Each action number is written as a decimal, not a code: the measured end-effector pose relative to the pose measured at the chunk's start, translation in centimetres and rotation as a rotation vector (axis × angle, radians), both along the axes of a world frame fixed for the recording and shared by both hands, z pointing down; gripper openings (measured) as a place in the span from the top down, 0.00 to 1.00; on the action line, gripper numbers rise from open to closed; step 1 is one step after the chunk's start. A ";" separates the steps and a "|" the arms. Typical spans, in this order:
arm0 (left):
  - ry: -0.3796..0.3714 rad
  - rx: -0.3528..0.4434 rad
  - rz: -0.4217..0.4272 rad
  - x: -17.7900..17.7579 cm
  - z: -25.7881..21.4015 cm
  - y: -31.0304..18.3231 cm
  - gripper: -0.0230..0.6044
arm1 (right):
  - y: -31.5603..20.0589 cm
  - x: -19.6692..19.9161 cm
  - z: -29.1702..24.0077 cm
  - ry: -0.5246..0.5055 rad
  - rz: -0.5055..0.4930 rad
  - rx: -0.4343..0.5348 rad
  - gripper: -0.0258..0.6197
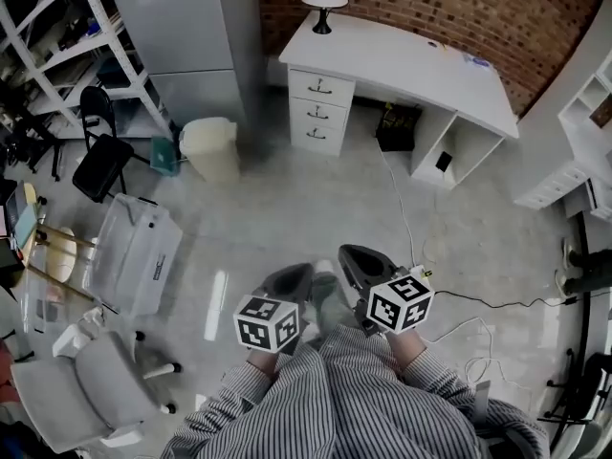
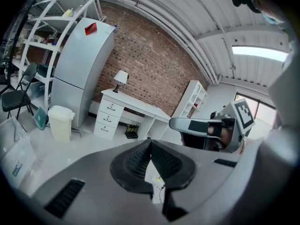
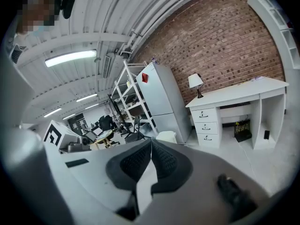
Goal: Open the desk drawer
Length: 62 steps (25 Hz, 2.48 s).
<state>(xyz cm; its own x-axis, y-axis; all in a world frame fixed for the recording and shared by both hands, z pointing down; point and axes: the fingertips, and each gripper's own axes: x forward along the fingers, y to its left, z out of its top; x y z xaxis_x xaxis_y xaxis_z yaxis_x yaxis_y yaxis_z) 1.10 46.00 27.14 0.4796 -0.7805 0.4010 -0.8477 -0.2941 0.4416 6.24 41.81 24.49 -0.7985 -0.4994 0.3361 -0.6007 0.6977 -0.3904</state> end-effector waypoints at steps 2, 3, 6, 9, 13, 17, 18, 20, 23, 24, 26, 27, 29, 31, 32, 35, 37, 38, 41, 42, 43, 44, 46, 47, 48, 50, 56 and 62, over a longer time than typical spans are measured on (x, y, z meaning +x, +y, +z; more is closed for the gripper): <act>-0.015 0.001 -0.007 -1.0 0.4 -1.5 0.94 | -1.0 -1.3 0.6 0.007 -0.022 -0.006 0.93; -0.023 0.001 -0.006 -1.3 0.6 -2.3 0.94 | -1.5 -1.8 1.0 0.015 -0.033 -0.010 0.93; -0.019 -0.006 0.005 -1.5 0.8 -5.3 0.94 | -3.9 -2.7 1.7 0.028 -0.052 -0.024 0.93; -0.016 0.008 0.014 -1.3 0.9 -9.5 0.95 | -7.8 -2.7 1.9 0.023 -0.060 -0.024 0.93; -0.064 0.018 0.030 -1.4 0.8 -16.4 0.95 | -14.9 -2.9 1.4 0.005 -0.051 -0.010 0.93; -0.072 0.045 0.019 -1.6 -0.6 -23.1 0.95 | -21.1 -3.5 -0.4 -0.013 -0.081 0.021 0.93; -0.067 0.054 0.017 -1.5 -0.9 -24.6 0.94 | -22.4 -3.5 -0.6 -0.011 -0.087 0.026 0.93; -0.059 0.064 0.018 -1.2 -1.2 -27.2 0.94 | -24.8 -3.4 -0.6 0.006 -0.091 0.029 0.93; -0.048 0.057 0.031 -0.3 -1.0 -30.0 0.95 | -27.8 -2.6 0.1 0.018 -0.074 0.012 0.93; -0.051 0.053 0.039 0.0 -0.8 -30.7 0.95 | -28.6 -2.4 0.3 0.015 -0.066 0.004 0.93; -0.057 0.041 0.052 0.4 -0.5 -31.9 0.94 | -29.8 -2.0 0.5 0.011 -0.055 -0.005 0.93; -0.055 0.035 0.055 0.5 -0.4 -32.4 0.94 | -30.2 -1.9 0.7 0.012 -0.051 -0.008 0.93; -0.046 0.024 0.057 0.6 -0.1 -33.2 0.95 | -31.1 -1.6 1.1 0.009 -0.040 -0.019 0.93; -0.042 0.011 0.064 0.8 0.3 -34.0 0.95 | -32.1 -1.4 1.4 -0.004 -0.032 -0.036 0.93; -0.037 0.002 0.068 0.8 0.7 -34.3 0.94 | -32.4 -1.4 1.7 -0.011 -0.033 -0.046 0.93; 0.007 -0.025 0.090 0.6 1.6 -35.2 0.95 | -32.8 -2.0 2.4 -0.027 -0.038 -0.070 0.93; 0.021 -0.040 0.098 0.2 2.1 -36.1 0.95 | -33.7 -2.4 2.9 -0.019 -0.027 -0.075 0.93; 0.021 -0.044 0.098 -0.1 2.3 -36.7 0.95 | -34.2 -2.5 3.0 -0.013 -0.022 -0.075 0.93; 0.061 -0.035 0.088 -1.1 2.2 -38.8 0.95 | -36.0 -3.0 3.4 -0.020 -0.017 -0.094 0.93; 0.088 -0.027 0.085 -1.4 1.9 -39.7 0.95 | -36.6 -3.3 3.5 -0.032 -0.016 -0.106 0.93; 0.110 -0.022 0.086 -1.8 1.8 -40.6 0.95 | -37.3 -3.6 3.7 -0.041 -0.011 -0.115 0.93; 0.123 -0.023 0.091 -2.1 1.7 -41.5 0.95 | -38.2 -3.9 3.8 -0.044 -0.004 -0.119 0.93; 0.124 -0.034 0.110 -2.8 1.9 -43.3 0.95 | -40.0 -4.5 4.0 -0.042 0.012 -0.117 0.93; 0.122 -0.041 0.125 -3.1 2.0 -44.3 0.95 | -41.1 -4.8 4.0 -0.043 0.021 -0.116 0.93; 0.124 -0.050 0.144 -3.3 2.1 -45.2 0.95 | -42.2 -5.2 4.0 -0.046 0.031 -0.117 0.93; 0.137 -0.072 0.183 -3.8 2.2 -47.1 0.95 | -44.4 -6.0 4.0 -0.049 0.049 -0.121 0.93; 0.151 -0.120 0.218 -5.8 2.6 -52.4 0.95 | -49.5 -8.4 4.6 -0.054 0.086 -0.150 0.93; 0.164 -0.153 0.245 -7.5 4.3 -56.4 0.95 | -53.3 -9.9 6.3 -0.064 0.128 -0.191 0.93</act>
<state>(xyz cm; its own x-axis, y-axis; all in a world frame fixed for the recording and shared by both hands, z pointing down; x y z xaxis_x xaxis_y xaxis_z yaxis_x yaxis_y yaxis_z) -6.42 -10.44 31.40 0.7137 -0.5703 0.4068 -0.6738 -0.4000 0.6213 -3.64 -11.53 30.81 -0.7556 -0.5300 0.3850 -0.6493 0.5277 -0.5477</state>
